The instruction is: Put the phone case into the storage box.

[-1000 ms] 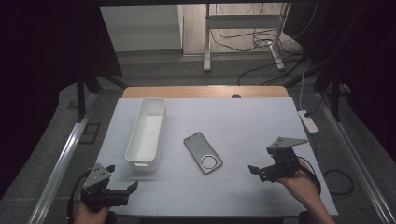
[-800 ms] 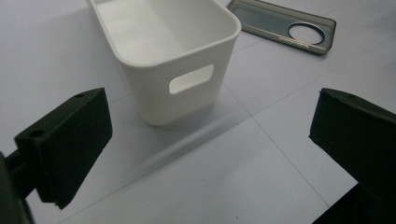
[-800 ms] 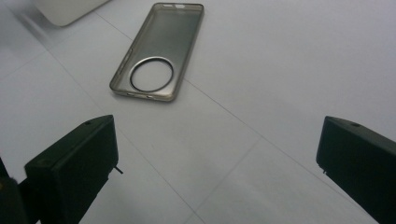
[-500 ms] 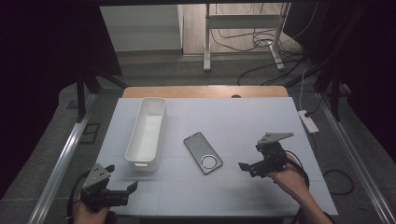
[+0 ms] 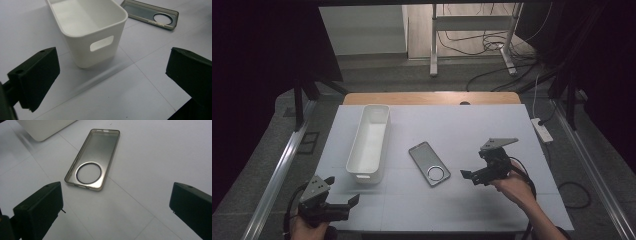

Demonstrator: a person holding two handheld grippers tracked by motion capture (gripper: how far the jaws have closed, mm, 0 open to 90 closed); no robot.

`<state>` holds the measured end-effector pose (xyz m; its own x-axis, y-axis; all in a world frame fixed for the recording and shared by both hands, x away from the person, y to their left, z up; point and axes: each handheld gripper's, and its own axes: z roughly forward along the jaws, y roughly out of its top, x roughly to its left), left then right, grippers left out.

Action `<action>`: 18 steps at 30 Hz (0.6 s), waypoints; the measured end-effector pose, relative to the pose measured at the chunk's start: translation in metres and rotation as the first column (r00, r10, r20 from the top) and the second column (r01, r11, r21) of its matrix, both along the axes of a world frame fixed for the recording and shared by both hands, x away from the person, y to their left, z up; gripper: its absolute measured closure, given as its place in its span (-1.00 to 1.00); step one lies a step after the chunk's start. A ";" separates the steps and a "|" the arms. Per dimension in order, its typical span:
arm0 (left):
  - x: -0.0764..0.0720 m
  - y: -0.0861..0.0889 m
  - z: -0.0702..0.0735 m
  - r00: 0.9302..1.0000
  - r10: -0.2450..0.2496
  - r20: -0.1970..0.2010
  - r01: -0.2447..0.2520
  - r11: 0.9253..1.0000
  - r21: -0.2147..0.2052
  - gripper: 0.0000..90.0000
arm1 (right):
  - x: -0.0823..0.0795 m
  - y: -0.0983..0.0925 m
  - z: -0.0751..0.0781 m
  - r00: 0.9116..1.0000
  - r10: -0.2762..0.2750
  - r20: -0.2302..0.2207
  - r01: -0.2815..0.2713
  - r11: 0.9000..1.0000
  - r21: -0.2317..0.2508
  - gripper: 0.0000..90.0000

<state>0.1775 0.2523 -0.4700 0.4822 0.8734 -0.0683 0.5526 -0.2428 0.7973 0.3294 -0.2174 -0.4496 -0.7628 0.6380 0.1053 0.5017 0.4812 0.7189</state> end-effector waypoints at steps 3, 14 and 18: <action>0.000 0.000 0.000 1.000 0.001 0.004 -0.001 1.000 -0.005 -1.00 | 0.003 0.005 0.000 1.000 0.010 -0.010 -0.010 1.000 -0.009 -1.00; -0.001 0.000 0.000 1.000 0.001 0.009 -0.001 1.000 -0.004 -1.00 | 0.012 0.021 -0.002 1.000 0.013 -0.025 -0.014 0.999 -0.036 -1.00; -0.001 0.001 0.000 1.000 0.001 0.009 -0.001 1.000 -0.007 -1.00 | 0.017 0.031 -0.001 1.000 0.007 -0.018 -0.009 0.998 -0.063 -1.00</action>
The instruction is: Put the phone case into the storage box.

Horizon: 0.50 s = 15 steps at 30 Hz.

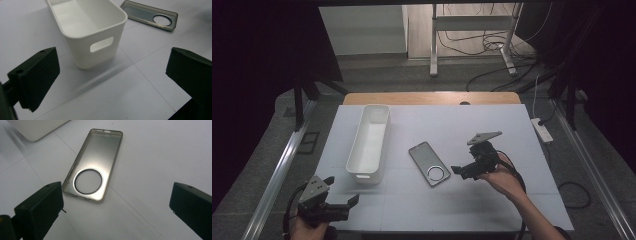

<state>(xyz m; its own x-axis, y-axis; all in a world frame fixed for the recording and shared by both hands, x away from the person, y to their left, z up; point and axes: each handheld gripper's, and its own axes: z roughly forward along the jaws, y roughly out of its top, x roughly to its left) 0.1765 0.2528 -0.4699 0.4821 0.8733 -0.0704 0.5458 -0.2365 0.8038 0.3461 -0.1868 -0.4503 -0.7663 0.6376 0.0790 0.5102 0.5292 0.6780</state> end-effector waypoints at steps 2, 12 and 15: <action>0.000 0.000 0.000 1.000 -0.001 -0.001 0.001 1.000 0.000 -1.00 | 0.002 0.004 0.001 1.000 0.001 0.000 -0.001 1.000 -0.005 -1.00; 0.000 0.000 0.000 1.000 -0.002 0.001 0.002 1.000 0.003 -1.00 | 0.011 0.022 -0.004 1.000 0.019 -0.017 -0.020 0.998 -0.054 -1.00; 0.000 0.000 0.000 1.000 -0.003 -0.001 0.003 1.000 0.002 -1.00 | 0.012 0.029 -0.005 1.000 0.028 -0.014 -0.029 0.997 -0.065 -1.00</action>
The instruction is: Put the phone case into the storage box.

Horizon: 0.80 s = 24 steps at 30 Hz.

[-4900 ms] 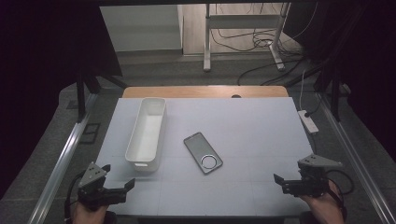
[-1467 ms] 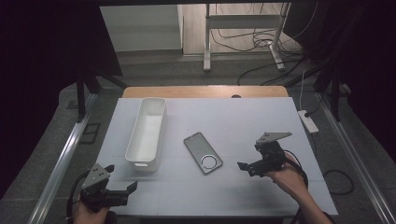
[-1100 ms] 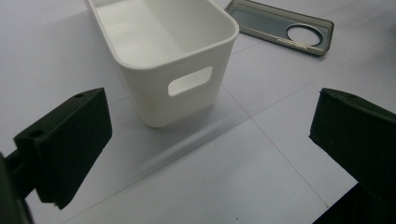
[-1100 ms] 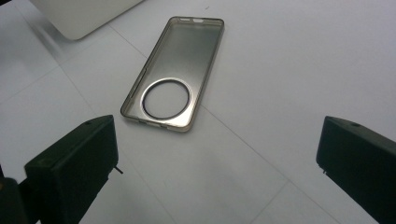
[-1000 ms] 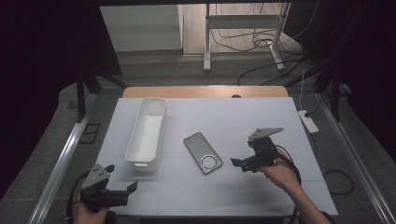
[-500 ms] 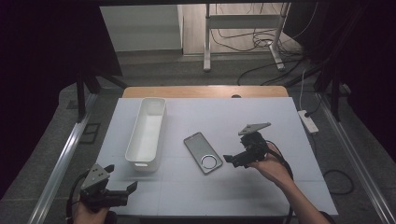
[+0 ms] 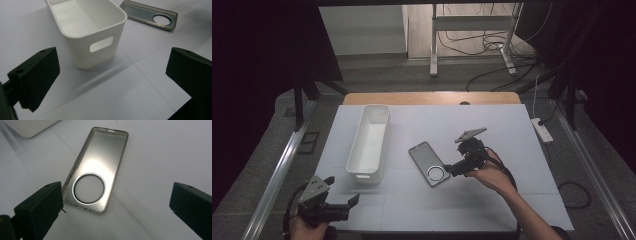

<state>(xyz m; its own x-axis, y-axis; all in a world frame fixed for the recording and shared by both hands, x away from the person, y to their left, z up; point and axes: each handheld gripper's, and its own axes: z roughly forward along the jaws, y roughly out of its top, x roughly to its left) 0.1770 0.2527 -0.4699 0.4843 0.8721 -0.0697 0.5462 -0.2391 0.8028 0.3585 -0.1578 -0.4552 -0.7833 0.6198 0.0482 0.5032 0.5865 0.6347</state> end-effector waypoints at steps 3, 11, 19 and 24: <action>0.000 0.001 0.000 1.000 0.000 -0.001 0.000 1.000 -0.004 -1.00 | 0.002 0.004 -0.001 1.000 0.001 0.001 -0.001 1.000 -0.005 -1.00; 0.000 0.001 0.000 1.000 -0.002 0.001 0.002 1.000 -0.007 -1.00 | 0.007 0.021 -0.003 1.000 0.014 -0.020 -0.014 1.000 -0.016 -1.00; 0.000 0.001 0.000 1.000 0.000 0.001 0.000 1.000 -0.011 -1.00 | 0.012 0.036 -0.007 0.999 0.027 -0.029 -0.027 0.999 -0.026 -0.97; 0.000 0.001 0.000 1.000 -0.002 0.002 0.002 1.000 -0.010 -1.00 | 0.013 0.038 -0.009 0.999 0.029 -0.013 -0.030 0.999 -0.039 -0.80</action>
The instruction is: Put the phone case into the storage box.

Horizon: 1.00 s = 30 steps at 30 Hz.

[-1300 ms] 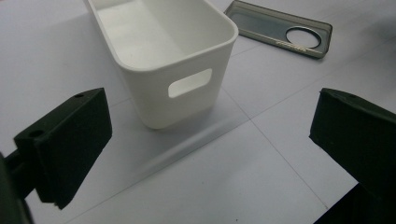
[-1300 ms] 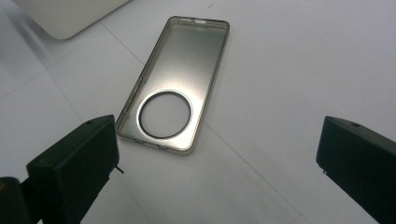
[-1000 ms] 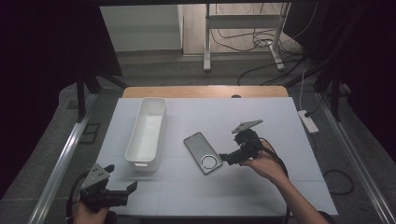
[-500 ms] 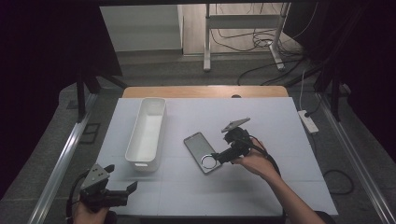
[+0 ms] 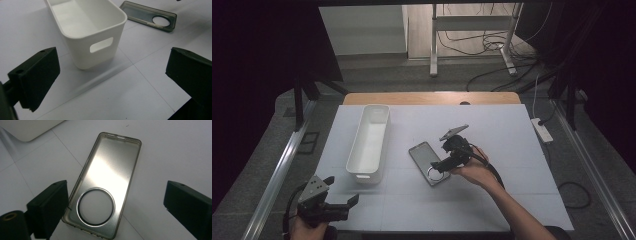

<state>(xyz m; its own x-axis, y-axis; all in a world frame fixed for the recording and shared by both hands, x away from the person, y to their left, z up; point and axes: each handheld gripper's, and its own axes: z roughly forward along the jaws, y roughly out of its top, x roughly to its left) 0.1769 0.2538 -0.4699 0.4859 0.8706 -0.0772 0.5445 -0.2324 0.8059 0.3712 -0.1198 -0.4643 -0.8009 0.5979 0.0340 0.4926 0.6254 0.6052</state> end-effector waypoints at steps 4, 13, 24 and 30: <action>0.000 0.000 0.000 1.000 0.000 0.000 0.000 1.000 0.000 -1.00 | 0.001 0.001 -0.001 1.000 0.004 -0.005 -0.004 1.000 0.013 -0.60; 0.000 0.000 0.000 1.000 0.002 -0.001 -0.002 1.000 -0.001 -1.00 | 0.001 0.003 -0.004 0.998 0.057 -0.013 -0.056 0.998 0.023 0.37; 0.000 0.000 0.000 1.000 -0.003 0.003 0.003 1.000 0.002 -1.00 | -0.004 0.004 -0.014 0.992 0.112 -0.060 -0.112 0.994 -0.007 0.99; -0.001 0.000 0.000 1.000 -0.005 0.006 0.005 1.000 0.002 -1.00 | -0.004 0.003 -0.023 0.993 0.098 -0.070 -0.101 0.994 -0.040 0.99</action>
